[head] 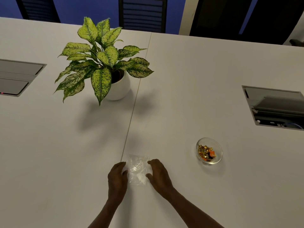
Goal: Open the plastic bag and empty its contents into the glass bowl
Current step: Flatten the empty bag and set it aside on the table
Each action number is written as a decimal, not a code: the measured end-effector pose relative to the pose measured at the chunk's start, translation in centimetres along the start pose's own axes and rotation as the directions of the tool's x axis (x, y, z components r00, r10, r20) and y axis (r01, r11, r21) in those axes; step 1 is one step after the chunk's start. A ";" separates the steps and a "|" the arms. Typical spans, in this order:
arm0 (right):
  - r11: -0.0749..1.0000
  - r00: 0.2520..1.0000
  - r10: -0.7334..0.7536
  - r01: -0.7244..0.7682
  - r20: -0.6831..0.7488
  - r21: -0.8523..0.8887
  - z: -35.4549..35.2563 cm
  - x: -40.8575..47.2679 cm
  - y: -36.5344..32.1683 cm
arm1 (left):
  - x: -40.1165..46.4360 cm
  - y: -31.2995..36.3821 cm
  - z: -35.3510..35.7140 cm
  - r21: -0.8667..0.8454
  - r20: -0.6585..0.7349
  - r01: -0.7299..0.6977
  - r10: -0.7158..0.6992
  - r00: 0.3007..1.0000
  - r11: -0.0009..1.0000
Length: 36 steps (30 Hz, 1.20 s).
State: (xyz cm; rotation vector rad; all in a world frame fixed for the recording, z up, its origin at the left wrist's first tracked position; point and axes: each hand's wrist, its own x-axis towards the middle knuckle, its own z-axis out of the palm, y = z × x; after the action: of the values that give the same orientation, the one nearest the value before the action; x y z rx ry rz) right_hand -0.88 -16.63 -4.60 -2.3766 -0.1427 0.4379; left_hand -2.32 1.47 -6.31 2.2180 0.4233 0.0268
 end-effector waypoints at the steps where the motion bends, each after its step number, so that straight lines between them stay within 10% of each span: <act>1: 0.998 0.999 -0.043 0.043 0.012 -0.045 0.2 -0.2 -0.1 | 0.0 -0.1 0.0 0.061 0.052 -0.083 0.079 0.996 0.995; 8: 0.960 0.987 -0.031 0.073 0.158 -0.270 2.2 0.8 0.3 | 0.6 -1.9 0.7 0.294 0.345 -0.438 0.333 0.878 0.849; 36: 0.959 0.989 -0.094 0.121 0.114 -0.258 2.5 0.7 0.9 | 0.4 -3.6 0.6 0.197 0.302 -0.489 0.422 0.855 0.850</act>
State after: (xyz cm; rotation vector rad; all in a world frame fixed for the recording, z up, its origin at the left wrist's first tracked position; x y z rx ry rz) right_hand -1.14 -15.56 -7.11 -2.5917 -0.3980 0.5134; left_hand -2.89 3.22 -9.44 2.5028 -0.2706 -0.0559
